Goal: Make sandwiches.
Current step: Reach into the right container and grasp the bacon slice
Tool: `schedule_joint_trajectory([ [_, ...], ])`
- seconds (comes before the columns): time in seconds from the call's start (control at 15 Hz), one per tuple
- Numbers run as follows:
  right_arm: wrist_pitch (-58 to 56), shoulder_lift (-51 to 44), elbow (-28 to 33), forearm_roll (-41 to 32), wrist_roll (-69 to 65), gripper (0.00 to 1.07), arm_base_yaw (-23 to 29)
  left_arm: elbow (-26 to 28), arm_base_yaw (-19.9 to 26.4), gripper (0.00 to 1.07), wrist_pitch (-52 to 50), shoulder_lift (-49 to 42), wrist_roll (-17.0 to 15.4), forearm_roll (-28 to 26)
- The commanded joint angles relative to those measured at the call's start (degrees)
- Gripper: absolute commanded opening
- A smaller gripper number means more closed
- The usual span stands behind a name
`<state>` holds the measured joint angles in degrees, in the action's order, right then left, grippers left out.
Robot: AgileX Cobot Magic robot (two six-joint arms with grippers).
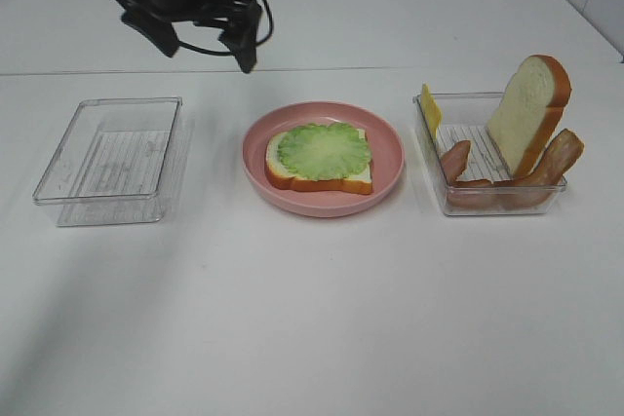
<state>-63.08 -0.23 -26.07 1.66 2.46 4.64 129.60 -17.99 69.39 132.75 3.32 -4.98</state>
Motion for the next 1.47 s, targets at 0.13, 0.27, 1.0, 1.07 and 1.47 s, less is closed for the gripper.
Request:
schedule_joint_trajectory([
  [0.13, 0.11, -1.72, 0.17, 0.23, 0.34, 0.99, -0.23, 0.06, 5.79, 1.00, 6.02, -4.07, -0.52, 0.23],
  [0.27, 0.11, -1.72, 0.17, 0.23, 0.34, 0.99, -0.23, -0.06, 10.43, 1.00, 6.07, -5.10, -0.97, 0.63],
  [1.0, 0.11, -1.72, 0.17, 0.23, 0.34, 0.99, -0.23, -34.15, 20.86, 0.99, 2.23, -38.04, 0.74, 2.41],
  [1.07, 0.11, -1.72, 0.17, 0.23, 0.34, 0.99, -0.23, -37.70, 20.86, 0.99, 1.15, -41.42, 0.80, 2.41],
  [1.47, 0.11, -1.72, 0.17, 0.23, 0.34, 0.99, -0.23, -69.21, 20.86, 0.98, -4.64, -81.25, 0.80, 0.86],
])
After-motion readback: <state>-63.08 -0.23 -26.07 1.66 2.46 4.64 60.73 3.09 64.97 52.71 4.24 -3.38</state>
